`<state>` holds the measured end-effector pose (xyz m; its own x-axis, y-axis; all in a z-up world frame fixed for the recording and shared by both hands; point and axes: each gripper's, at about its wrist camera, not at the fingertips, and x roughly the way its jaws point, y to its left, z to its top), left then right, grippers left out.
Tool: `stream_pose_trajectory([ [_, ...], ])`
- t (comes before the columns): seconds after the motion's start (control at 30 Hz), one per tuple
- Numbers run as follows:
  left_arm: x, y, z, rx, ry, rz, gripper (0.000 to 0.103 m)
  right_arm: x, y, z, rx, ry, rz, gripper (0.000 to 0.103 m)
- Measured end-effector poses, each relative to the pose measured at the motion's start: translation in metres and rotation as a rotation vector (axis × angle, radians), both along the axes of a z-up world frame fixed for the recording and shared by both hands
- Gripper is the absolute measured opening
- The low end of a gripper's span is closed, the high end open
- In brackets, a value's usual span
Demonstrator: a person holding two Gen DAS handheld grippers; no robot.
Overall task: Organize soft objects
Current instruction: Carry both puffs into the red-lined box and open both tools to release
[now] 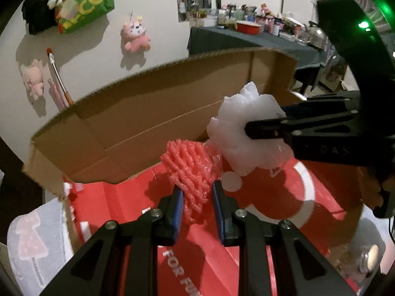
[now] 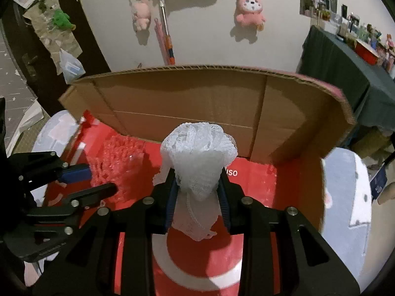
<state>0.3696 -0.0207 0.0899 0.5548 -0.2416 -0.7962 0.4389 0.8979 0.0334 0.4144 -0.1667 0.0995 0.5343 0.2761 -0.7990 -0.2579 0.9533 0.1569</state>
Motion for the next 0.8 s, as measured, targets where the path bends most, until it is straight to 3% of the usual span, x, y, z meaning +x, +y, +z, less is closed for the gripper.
stream_pose_trajectory([
  [0.27, 0.021, -0.002, -0.022, 0.015, 0.017, 0.029, 0.028, 0.019, 0.000, -0.023, 0.026, 0.051, -0.016, 0.032],
  [0.8, 0.023, -0.002, -0.019, 0.015, 0.016, 0.026, 0.038, 0.019, 0.001, -0.024, 0.041, 0.076, -0.039, 0.044],
])
